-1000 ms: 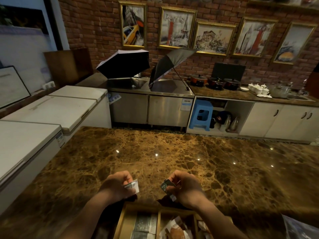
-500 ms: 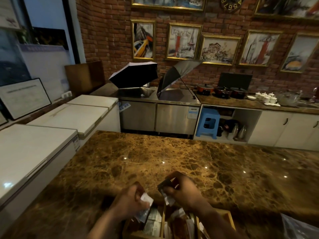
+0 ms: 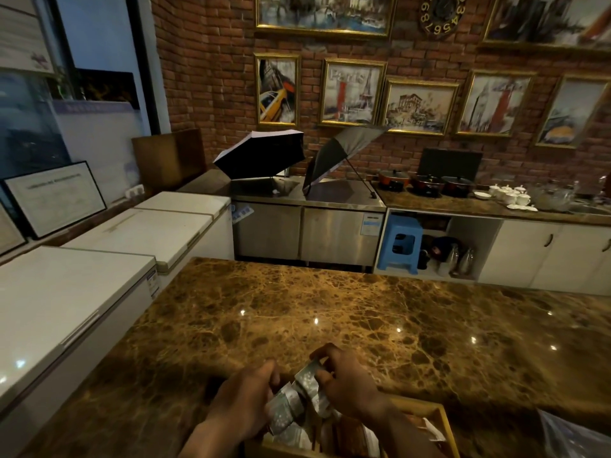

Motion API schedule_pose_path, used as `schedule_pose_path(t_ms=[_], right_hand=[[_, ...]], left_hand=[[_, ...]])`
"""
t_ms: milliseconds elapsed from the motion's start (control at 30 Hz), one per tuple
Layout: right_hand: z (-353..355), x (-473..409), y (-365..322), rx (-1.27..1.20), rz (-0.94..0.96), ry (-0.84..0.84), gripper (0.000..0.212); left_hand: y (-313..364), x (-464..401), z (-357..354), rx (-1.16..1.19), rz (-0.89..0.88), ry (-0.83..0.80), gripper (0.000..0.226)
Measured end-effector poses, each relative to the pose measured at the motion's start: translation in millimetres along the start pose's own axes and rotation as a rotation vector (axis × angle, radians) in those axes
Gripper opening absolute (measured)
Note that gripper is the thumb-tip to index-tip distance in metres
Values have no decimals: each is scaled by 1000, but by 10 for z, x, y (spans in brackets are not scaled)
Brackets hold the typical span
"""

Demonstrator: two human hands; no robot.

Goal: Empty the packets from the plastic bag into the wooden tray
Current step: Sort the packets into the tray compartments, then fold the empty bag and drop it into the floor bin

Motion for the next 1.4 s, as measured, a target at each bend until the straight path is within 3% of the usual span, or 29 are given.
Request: schedule_pose_path(t_ms=[167, 300, 367, 433, 833, 967, 1233, 1400], right_hand=[[-74, -15, -77, -20, 27, -21, 26], [-143, -45, -85, -17, 24, -22, 26], [-198, -17, -81, -10, 21, -51, 28], [-246, 20, -85, 35, 34, -71, 31], [237, 110, -8, 215, 36, 86, 31], [481, 374, 215, 290, -68, 84, 41], [1225, 1100, 794, 365, -285, 46, 57], [1838, 1726, 1235, 377, -353, 85, 80]], left_hand=[[-92, -13, -99, -22, 28, -87, 16], [23, 59, 80, -146, -141, 107, 11], [-58, -16, 211, 42, -34, 163, 21], [-95, -48, 260, 22, -15, 160, 35], [124, -187, 204, -6, -54, 167, 59], [403, -257, 28, 48, -82, 121, 69], [1215, -209, -380, -137, -231, 145, 87], [1978, -37, -651, -131, -284, 146, 90]])
Point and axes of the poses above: each hand's wrist, its own x-axis away from the middle knuckle, its own z-axis out of the back of the hand, y = z × x, the point moved 6 cm from there along -x, towards the middle knuckle, and after that the axes turned 13 degrees about z, right-handed, at the moved point
